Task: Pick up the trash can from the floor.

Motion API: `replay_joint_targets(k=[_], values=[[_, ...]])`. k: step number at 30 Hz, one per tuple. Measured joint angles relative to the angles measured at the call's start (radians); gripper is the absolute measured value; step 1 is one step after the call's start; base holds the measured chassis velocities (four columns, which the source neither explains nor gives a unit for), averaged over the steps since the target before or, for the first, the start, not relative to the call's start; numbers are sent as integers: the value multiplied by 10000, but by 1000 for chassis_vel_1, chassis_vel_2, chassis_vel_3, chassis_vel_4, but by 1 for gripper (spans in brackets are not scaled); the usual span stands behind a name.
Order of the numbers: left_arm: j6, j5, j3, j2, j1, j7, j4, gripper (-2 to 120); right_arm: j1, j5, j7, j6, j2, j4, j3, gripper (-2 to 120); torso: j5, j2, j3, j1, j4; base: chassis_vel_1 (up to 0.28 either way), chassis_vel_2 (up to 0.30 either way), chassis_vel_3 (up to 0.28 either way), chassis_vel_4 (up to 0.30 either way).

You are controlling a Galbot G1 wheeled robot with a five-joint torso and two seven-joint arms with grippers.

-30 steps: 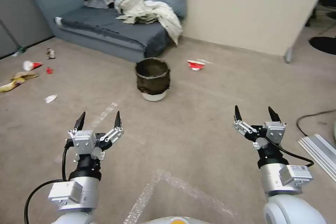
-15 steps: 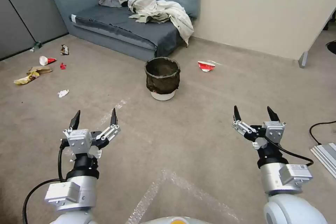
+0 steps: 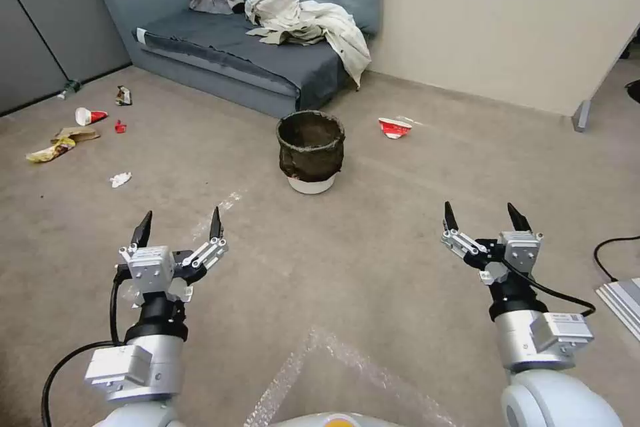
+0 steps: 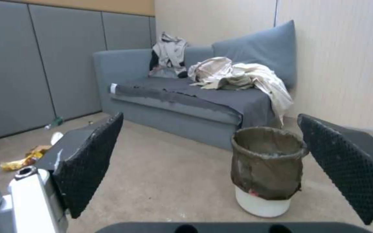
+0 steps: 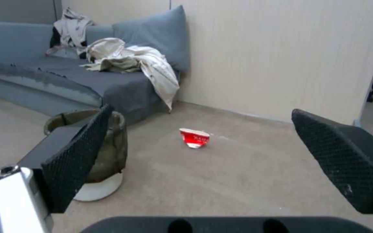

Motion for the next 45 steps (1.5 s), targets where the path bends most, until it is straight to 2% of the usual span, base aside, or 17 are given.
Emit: replay_joint_targets(k=[15,45], values=[[1,-37,-7,3,-7,0,0,100,-31,-11,-40,85,21,-3,-19,100,1,1,0,1,0,-98,87,90,-85],[14,-68,14,-14,0,-37,0,100,-23,-12,-63,203,43,-86,-89,100,0,0,1,1,0,-149,150,148,-146]])
